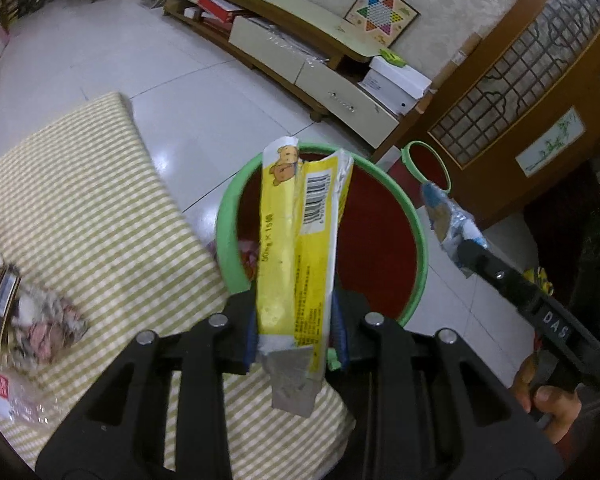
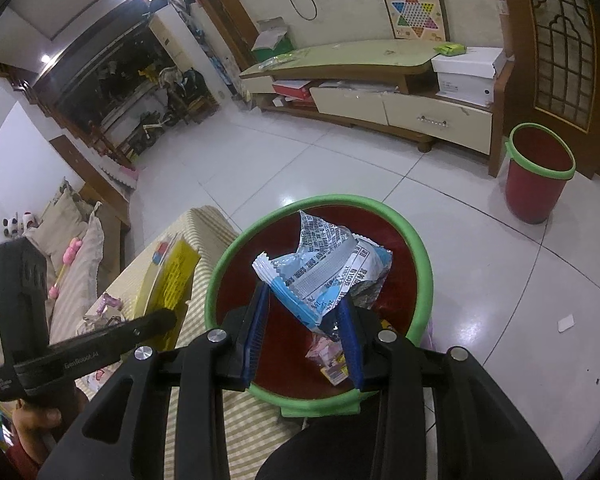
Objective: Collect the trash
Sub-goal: 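Open both grippers to drop the packet and wrapper into the bucket, then grasp the white-blue milk carton on the table with the left gripper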
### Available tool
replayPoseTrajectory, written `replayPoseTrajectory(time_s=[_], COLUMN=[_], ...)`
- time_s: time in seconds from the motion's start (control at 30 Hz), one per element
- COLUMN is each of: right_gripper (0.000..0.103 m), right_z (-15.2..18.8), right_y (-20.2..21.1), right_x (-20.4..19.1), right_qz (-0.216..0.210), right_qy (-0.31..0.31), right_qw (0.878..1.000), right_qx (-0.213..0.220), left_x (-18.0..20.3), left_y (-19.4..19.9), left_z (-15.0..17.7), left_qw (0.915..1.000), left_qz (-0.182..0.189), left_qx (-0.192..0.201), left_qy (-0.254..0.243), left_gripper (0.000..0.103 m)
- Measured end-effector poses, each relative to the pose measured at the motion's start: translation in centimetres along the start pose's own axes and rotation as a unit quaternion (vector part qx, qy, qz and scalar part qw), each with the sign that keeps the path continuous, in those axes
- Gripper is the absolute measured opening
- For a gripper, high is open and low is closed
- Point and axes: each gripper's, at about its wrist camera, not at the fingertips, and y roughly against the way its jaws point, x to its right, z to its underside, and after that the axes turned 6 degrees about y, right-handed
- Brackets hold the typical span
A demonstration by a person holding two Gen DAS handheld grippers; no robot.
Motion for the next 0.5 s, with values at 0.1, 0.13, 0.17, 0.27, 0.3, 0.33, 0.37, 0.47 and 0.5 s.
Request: replayPoseTrajectory(time_s=[0.1,0.13,0.17,0.27,0.3,0.33,0.37,0.47,0.5], right_gripper=[0.052,0.056,0.058,0.061,0.062,0.062,0.062,0.062,0.062], right_z=[-0.1,-0.1,-0.1,-0.1,0.0,0.0,0.0,0.1,0.2], right_y=[-0.7,-0.8,-0.9,-1.1,-1.1,-1.1,-1.2,-1.1,-1.0], right_x=[0.1,0.1,-0.1,-0.3,-0.5,-0.6,-0.7,-1.4,-1.9], right_qz=[-0.001,-0.002,-0.005,-0.001,-0.002,-0.003,-0.003,-0.005,-0.006], right_qy=[-0.006,-0.010,-0.010,-0.007,-0.007,-0.007,-0.007,-0.004,-0.002], right_qw=[1.000,1.000,1.000,1.000,1.000,1.000,1.000,1.000,1.000], right_qx=[-0.009,-0.007,-0.006,-0.008,-0.009,-0.010,-0.012,-0.017,-0.018], left_x=[-0.1,-0.3,-0.6,-1.3,-1.5,-1.7,-2.2,-3.5,-3.8], left_y=[0.2,0.5,0.8,1.6,2.0,2.4,3.0,4.9,5.5], left_z=[-0.4,-0.4,-0.4,0.3,0.6,0.9,1.3,2.7,3.2], left_qw=[0.9997,0.9994,0.9992,0.9991,0.9990,0.9988,0.9986,0.9980,0.9977], left_qz=[-0.014,-0.012,-0.005,-0.016,-0.022,-0.028,-0.030,-0.030,-0.032], left_qx=[0.018,0.026,0.029,0.031,0.033,0.036,0.039,0.048,0.052], left_qy=[0.011,0.020,0.028,0.025,0.020,0.019,0.021,0.029,0.030], left_gripper=[0.082,0.082,0.082,0.082,0.082,0.082,0.082,0.082,0.082])
